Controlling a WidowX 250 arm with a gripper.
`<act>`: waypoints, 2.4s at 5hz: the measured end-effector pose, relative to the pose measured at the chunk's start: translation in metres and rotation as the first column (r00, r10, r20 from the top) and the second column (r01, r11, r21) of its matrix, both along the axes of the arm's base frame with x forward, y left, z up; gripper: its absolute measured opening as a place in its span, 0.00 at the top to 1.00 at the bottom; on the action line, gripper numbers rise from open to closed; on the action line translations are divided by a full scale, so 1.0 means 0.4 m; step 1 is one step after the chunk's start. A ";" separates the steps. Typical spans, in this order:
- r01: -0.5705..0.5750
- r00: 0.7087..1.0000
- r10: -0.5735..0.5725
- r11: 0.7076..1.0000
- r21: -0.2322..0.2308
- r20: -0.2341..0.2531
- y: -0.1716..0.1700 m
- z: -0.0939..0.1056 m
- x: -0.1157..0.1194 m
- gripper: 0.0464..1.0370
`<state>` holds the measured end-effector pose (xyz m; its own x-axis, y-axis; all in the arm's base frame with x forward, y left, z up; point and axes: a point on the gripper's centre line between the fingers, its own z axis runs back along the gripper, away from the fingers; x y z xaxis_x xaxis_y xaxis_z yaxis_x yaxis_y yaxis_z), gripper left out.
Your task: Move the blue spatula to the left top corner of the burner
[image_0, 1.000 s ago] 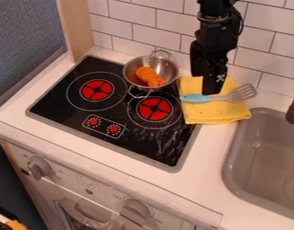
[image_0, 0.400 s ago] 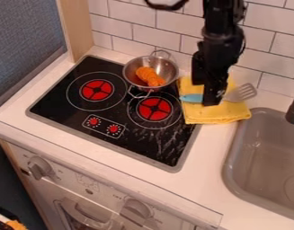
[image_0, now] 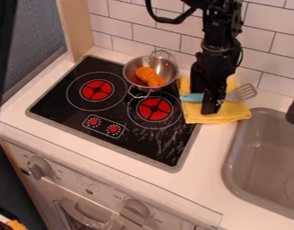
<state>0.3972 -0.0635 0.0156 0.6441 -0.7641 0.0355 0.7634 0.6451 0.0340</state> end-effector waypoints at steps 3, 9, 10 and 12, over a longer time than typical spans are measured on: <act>-0.051 0.998 0.051 0.999 -0.005 0.020 0.007 -0.001 0.009 0.71; -0.185 0.976 0.183 0.983 0.013 0.116 0.053 0.164 -0.048 0.71; -0.300 0.946 0.300 0.954 -0.012 0.121 0.133 0.186 -0.103 0.71; -0.472 0.866 0.473 0.881 -0.048 0.166 0.263 0.238 -0.135 0.71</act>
<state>0.3430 0.0416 0.1108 0.9118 -0.3697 0.1785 0.3508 0.9275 0.1289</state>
